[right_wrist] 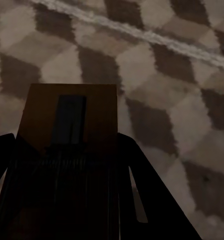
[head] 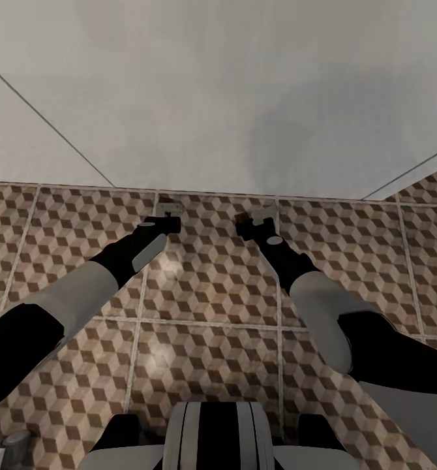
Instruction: Take the four mousetraps from the cabinet in the bathroom and place them on the bathroom floor. Make sure all four end up on the same floor surface, and ensure that at least two of them are either under or directly next to the same bathroom sink.
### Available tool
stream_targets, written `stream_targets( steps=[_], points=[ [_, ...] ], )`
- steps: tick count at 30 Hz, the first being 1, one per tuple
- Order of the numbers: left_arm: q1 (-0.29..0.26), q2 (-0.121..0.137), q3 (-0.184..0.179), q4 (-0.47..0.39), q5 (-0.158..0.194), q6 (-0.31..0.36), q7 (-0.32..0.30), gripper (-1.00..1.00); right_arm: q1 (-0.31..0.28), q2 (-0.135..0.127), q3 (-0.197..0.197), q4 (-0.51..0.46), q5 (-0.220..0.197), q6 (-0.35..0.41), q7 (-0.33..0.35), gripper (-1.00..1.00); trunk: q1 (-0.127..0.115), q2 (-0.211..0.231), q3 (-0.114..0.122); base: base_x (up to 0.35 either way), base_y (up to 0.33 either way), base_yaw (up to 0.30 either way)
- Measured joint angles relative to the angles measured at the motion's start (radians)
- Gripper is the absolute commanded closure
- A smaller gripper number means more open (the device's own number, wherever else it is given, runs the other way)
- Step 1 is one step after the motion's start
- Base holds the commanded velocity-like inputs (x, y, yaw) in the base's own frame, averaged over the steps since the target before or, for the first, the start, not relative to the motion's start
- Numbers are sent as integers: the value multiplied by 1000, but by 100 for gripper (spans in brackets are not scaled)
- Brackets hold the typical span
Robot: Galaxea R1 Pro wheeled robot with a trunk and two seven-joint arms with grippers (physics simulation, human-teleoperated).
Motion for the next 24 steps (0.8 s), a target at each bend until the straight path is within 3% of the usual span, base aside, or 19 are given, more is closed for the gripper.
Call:
stream_targets(
  steps=[15,24],
  points=[
    [26,0,0,1,0,0,0,100,-2,0,-2,-116,-3,81,-4,100,0,0,0,0,0,0],
    [29,0,0,2,-1,0,0,100,-2,0,-1,-126,-3,74,-4,100,0,0,0,0,0,0]
  ],
)
